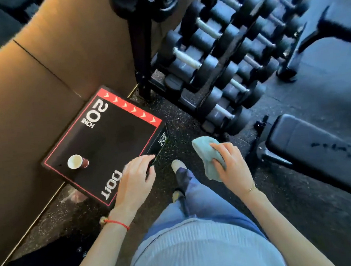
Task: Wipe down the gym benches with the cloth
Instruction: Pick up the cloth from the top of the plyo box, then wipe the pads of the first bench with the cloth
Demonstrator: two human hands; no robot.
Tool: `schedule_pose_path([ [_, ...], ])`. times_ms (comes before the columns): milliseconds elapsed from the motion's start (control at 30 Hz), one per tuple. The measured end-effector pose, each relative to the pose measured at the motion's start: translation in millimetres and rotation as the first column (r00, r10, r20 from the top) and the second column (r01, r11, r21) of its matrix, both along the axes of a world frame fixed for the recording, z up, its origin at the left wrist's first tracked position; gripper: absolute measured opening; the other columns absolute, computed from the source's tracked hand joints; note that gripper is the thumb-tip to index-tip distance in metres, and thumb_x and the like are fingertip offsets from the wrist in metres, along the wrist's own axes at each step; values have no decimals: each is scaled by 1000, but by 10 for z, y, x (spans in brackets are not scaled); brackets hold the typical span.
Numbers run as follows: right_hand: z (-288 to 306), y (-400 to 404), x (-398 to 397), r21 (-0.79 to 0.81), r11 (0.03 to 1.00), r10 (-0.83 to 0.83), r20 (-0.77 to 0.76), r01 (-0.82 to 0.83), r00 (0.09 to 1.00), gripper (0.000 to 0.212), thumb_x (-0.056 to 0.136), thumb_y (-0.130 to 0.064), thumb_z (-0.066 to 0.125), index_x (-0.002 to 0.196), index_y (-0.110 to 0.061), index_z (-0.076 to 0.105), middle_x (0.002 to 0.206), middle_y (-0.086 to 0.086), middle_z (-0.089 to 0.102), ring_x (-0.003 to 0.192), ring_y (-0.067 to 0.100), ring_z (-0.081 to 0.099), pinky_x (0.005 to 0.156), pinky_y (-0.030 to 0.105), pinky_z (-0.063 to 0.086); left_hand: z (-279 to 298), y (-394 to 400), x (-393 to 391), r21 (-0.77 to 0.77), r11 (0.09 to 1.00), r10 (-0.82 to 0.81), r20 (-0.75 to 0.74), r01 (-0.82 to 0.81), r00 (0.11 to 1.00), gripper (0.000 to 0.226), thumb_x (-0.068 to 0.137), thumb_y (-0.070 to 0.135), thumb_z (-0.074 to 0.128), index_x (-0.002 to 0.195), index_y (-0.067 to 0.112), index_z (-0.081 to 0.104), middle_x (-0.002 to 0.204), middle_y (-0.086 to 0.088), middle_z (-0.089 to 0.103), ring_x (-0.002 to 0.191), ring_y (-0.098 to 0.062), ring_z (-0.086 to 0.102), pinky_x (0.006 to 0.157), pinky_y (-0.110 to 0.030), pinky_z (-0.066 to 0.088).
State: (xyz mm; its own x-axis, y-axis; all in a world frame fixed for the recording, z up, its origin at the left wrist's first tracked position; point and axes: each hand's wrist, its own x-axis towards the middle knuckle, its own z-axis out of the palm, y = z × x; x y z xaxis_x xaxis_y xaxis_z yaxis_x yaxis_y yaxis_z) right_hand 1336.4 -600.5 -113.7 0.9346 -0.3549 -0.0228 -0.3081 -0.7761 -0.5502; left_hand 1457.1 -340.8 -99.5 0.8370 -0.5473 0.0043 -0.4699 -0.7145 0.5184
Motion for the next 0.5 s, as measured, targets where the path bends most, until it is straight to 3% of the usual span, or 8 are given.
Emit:
schedule_pose_path([
  [233, 53, -128, -936, 27, 957, -288, 14, 287, 958, 41, 87, -15, 62, 127, -20, 51, 116, 1, 52, 102, 22, 49, 84, 40, 49, 49, -616, -183, -33, 953, -302, 3, 302, 953, 32, 94, 23, 49, 123, 16, 63, 120, 2, 66, 114, -14, 58, 102, -37, 45],
  [500, 123, -733, -1651, 63, 838, -545, 70, 541, 836, 40, 88, -15, 60, 126, -22, 52, 117, -2, 52, 106, 18, 48, 86, 35, 47, 13, -1767, -426, -18, 818, -574, 34, 575, 818, 38, 95, 28, 43, 125, 14, 62, 120, 0, 66, 113, -16, 60, 102, -35, 46],
])
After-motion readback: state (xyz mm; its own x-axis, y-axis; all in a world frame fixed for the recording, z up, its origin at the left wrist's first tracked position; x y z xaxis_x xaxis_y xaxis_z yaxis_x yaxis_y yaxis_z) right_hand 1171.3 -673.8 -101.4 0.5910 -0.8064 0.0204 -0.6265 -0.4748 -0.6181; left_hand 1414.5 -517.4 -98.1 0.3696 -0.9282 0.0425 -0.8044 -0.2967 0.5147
